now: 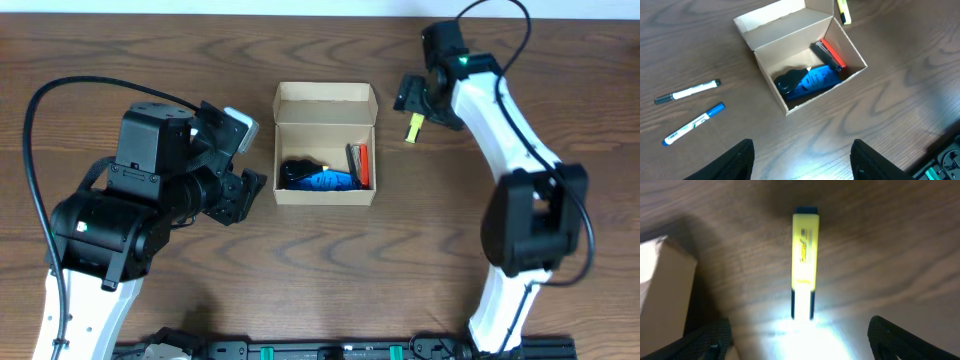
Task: Pack container
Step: 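Move the right gripper to the yellow highlighter and grasp it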
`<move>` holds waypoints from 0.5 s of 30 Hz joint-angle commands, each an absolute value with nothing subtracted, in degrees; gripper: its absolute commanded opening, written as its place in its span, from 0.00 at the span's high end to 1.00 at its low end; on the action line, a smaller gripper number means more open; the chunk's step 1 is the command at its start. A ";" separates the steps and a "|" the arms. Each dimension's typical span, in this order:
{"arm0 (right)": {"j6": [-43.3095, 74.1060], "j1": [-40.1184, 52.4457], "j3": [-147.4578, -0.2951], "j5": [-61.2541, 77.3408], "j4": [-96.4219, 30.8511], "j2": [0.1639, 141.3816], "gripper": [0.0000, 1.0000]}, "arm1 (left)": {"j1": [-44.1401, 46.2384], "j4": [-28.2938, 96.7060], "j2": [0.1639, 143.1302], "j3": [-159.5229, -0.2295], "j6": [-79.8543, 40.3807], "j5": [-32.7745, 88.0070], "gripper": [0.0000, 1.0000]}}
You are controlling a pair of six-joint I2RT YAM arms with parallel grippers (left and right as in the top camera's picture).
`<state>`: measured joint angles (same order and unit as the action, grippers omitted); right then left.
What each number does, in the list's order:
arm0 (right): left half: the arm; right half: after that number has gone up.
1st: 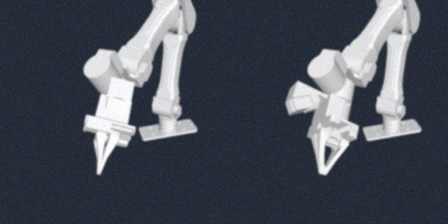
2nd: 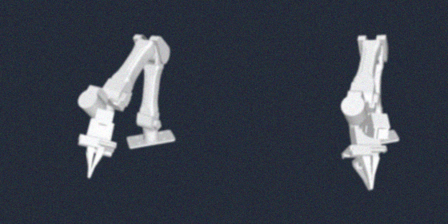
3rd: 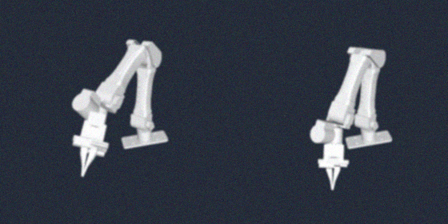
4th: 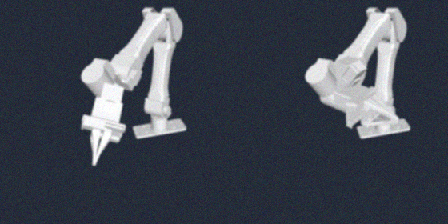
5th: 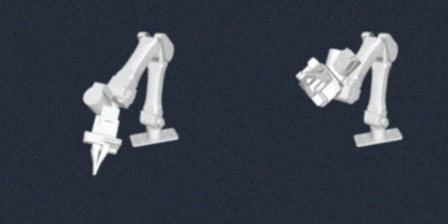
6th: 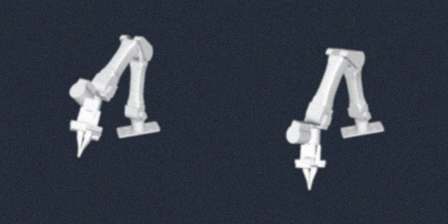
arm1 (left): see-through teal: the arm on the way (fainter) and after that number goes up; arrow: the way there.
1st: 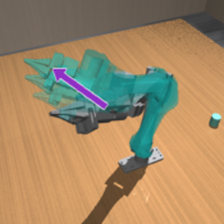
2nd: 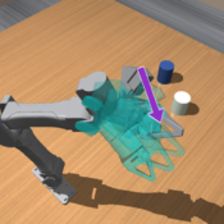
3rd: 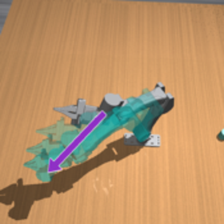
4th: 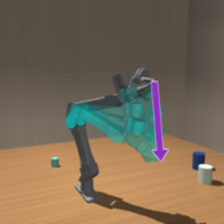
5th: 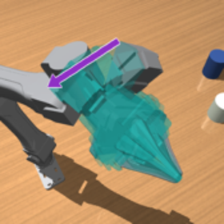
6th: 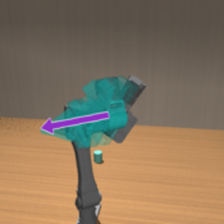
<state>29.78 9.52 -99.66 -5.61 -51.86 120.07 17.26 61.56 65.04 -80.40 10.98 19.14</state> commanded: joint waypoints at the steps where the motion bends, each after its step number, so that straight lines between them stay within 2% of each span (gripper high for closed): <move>1: 29.69 9.17 -104.44 -7.68 -52.80 124.90 0.12 | 16.88 61.87 64.75 -80.75 11.77 19.79 0.37; 12: 29.76 7.97 -108.68 -5.89 -53.60 133.51 0.13 | 16.88 62.67 64.75 -80.75 11.77 19.79 0.34; 15: 29.76 7.53 -108.66 -4.40 -53.28 134.80 0.16 | 16.88 62.76 64.75 -80.75 11.77 19.79 0.34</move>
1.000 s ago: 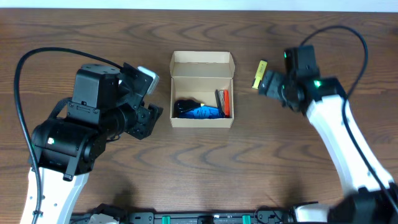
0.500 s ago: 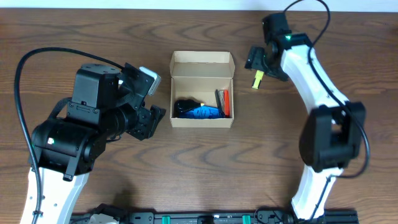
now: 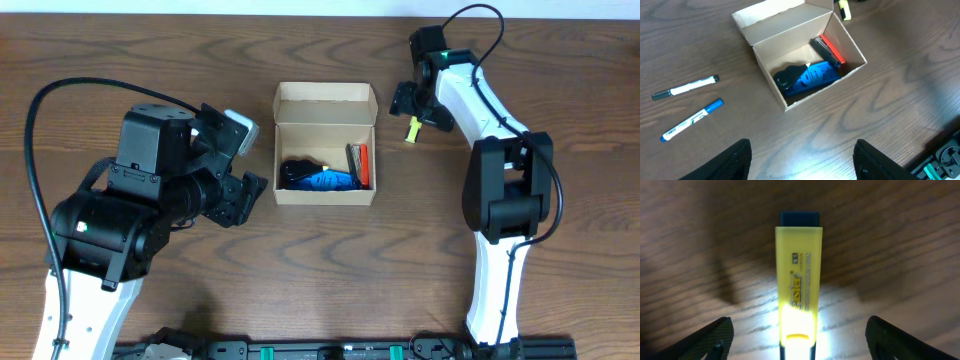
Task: Pack container
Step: 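Move the right gripper to the yellow highlighter and grasp it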
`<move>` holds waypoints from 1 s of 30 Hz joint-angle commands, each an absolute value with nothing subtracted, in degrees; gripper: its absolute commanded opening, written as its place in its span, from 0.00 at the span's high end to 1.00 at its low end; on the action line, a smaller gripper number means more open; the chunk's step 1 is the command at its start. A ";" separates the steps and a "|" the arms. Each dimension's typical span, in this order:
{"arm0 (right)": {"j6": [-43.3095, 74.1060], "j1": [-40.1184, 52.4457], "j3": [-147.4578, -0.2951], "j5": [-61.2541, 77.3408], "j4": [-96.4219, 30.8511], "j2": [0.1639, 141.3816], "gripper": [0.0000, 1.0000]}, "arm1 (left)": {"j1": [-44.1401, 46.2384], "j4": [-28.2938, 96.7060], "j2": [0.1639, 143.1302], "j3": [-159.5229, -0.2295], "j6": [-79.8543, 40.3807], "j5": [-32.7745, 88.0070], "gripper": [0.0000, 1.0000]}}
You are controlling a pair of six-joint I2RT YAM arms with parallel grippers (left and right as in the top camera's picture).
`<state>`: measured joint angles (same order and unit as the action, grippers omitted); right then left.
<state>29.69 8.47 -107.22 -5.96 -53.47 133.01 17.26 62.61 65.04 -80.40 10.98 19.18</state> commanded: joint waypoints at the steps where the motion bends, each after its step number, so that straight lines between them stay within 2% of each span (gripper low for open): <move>1: 29.76 7.42 -108.68 -3.95 -53.21 134.91 0.17 | 16.88 62.78 64.75 -80.75 11.70 19.79 0.34; 7: 29.69 7.42 -108.64 -3.29 -52.75 135.13 0.27 | 16.88 62.78 64.75 -80.75 11.57 19.79 0.34; 23: 29.50 7.46 -106.85 -1.65 -52.27 135.15 0.41 | 16.88 62.81 64.75 -80.75 11.57 20.60 0.34; 27: 29.52 7.46 -106.34 -1.23 -52.69 135.15 0.52 | 16.88 62.81 64.75 -80.75 11.57 20.60 0.34; 30: 29.50 7.49 -106.32 -1.04 -53.69 135.15 0.64 | 16.88 62.81 64.75 -80.75 11.57 20.62 0.34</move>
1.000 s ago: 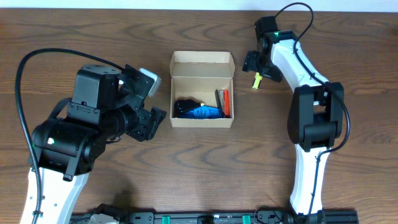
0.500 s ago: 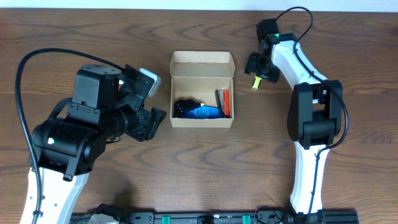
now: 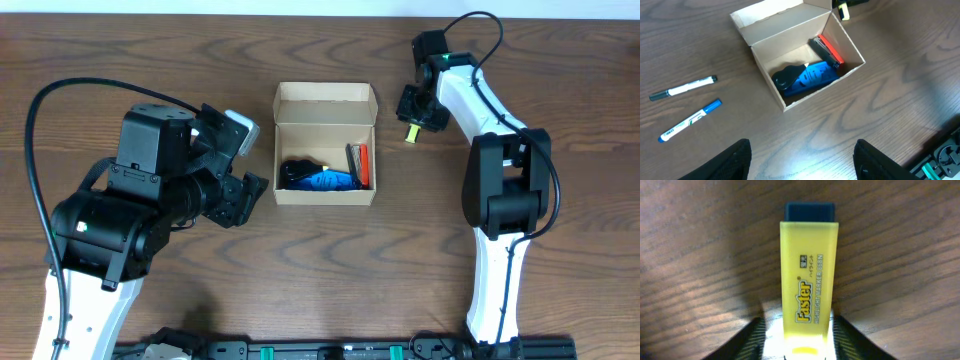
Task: Pack container
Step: 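Move the right gripper to the yellow highlighter and grasp it, then carry the highlighter into the box's right side and release it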
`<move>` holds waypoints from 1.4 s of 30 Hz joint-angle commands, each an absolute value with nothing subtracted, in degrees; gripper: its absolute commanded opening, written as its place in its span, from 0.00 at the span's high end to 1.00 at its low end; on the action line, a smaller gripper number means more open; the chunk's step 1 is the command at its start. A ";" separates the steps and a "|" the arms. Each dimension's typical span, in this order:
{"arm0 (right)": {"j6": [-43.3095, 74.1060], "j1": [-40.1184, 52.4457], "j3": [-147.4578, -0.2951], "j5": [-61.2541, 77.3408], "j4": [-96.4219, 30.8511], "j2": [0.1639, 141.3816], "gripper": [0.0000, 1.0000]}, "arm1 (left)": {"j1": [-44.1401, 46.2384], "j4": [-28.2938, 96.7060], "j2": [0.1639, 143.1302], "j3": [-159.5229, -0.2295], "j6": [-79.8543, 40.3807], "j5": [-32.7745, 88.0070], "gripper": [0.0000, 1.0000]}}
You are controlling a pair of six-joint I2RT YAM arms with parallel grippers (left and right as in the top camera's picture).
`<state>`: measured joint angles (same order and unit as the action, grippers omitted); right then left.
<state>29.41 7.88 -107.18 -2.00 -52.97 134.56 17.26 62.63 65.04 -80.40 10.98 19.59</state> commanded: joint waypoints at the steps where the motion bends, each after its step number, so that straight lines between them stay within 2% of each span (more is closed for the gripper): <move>1: 29.50 7.51 -106.34 -1.04 -54.11 135.15 0.68 | 16.88 62.81 64.75 -80.75 11.57 20.60 0.34; 7: 28.16 7.42 -108.49 -0.93 -59.07 134.87 0.97 | 16.88 62.83 64.75 -80.75 11.57 20.60 0.34; 8: 27.09 7.42 -109.36 -0.95 -60.34 134.52 0.99 | 16.88 62.83 64.75 -80.75 11.57 20.60 0.34; 15: 24.34 7.68 -118.34 -1.06 -71.88 128.49 0.99 | 16.88 62.81 64.75 -80.75 10.02 20.60 0.34; 20: 24.32 10.15 -119.42 -1.08 -75.33 119.26 0.99 | 16.88 62.78 64.75 -80.75 8.84 20.60 0.34; 29: 23.46 23.59 -118.67 -3.27 -80.16 111.44 0.98 | 16.88 62.76 64.75 -80.75 8.08 20.60 0.35; 34: 24.16 29.26 -110.50 -4.29 -75.57 111.55 0.99 | 16.88 62.83 64.75 -80.75 8.08 20.60 0.35; 42: 28.62 30.74 -98.04 -4.32 -68.05 111.55 0.99 | 16.88 63.22 64.75 -80.75 8.10 20.60 0.34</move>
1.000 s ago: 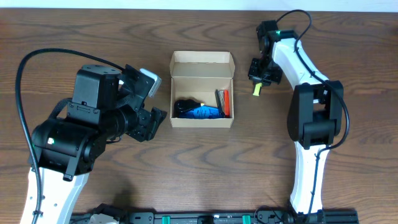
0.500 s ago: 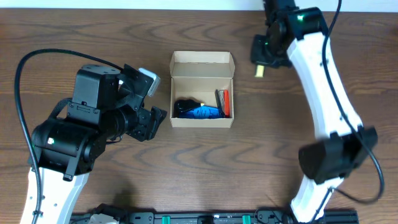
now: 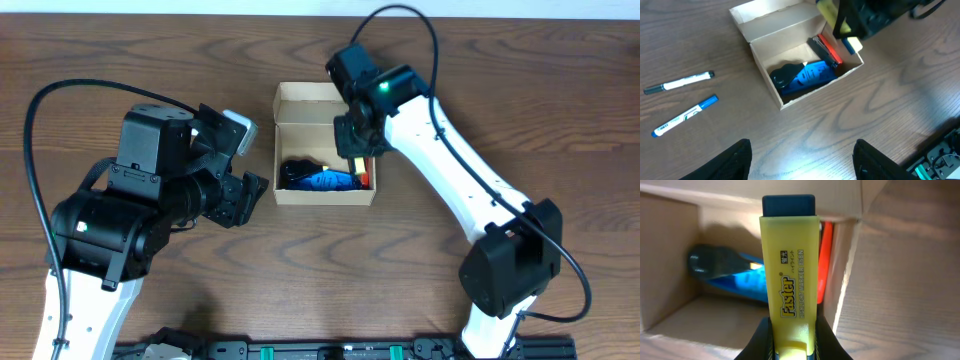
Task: Pack container
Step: 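Carry the highlighter into the box's right side and release it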
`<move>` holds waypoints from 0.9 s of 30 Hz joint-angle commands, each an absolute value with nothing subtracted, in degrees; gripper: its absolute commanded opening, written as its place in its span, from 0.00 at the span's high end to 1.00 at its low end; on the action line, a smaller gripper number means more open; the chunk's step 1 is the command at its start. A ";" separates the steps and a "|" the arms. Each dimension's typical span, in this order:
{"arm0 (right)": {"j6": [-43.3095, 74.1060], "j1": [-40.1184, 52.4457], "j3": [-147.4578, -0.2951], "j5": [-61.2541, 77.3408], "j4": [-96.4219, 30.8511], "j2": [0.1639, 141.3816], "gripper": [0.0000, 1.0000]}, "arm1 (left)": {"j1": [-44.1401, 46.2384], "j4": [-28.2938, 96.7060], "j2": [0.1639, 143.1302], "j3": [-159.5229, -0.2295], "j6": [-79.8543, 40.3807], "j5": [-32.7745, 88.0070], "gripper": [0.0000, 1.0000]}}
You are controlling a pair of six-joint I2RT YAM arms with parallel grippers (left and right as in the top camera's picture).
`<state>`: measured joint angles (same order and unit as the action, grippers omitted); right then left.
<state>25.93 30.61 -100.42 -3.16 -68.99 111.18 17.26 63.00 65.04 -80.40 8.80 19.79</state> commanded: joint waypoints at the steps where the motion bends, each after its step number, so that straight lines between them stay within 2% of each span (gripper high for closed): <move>1: 28.69 30.72 -96.95 -4.32 -67.33 111.55 0.99 | 16.88 63.22 64.75 -80.75 8.10 20.60 0.34; 23: 31.68 30.68 -93.21 -6.20 -63.88 111.55 0.98 | 16.88 63.59 64.75 -80.75 8.10 20.60 0.34; 25: 31.68 30.68 -93.21 -6.22 -63.86 111.55 0.93 | 16.88 63.72 64.75 -80.75 8.10 20.60 0.34; 26: 31.70 30.68 -93.21 -6.22 -63.86 111.55 0.86 | 16.88 63.77 64.75 -80.75 8.10 20.60 0.34; 27: 31.70 30.68 -93.21 -6.22 -63.86 111.55 0.73 | 16.88 63.79 64.75 -80.75 8.10 20.60 0.34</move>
<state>30.96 30.61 -93.56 -4.93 -63.86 111.20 17.26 63.29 65.04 -80.40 8.80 19.79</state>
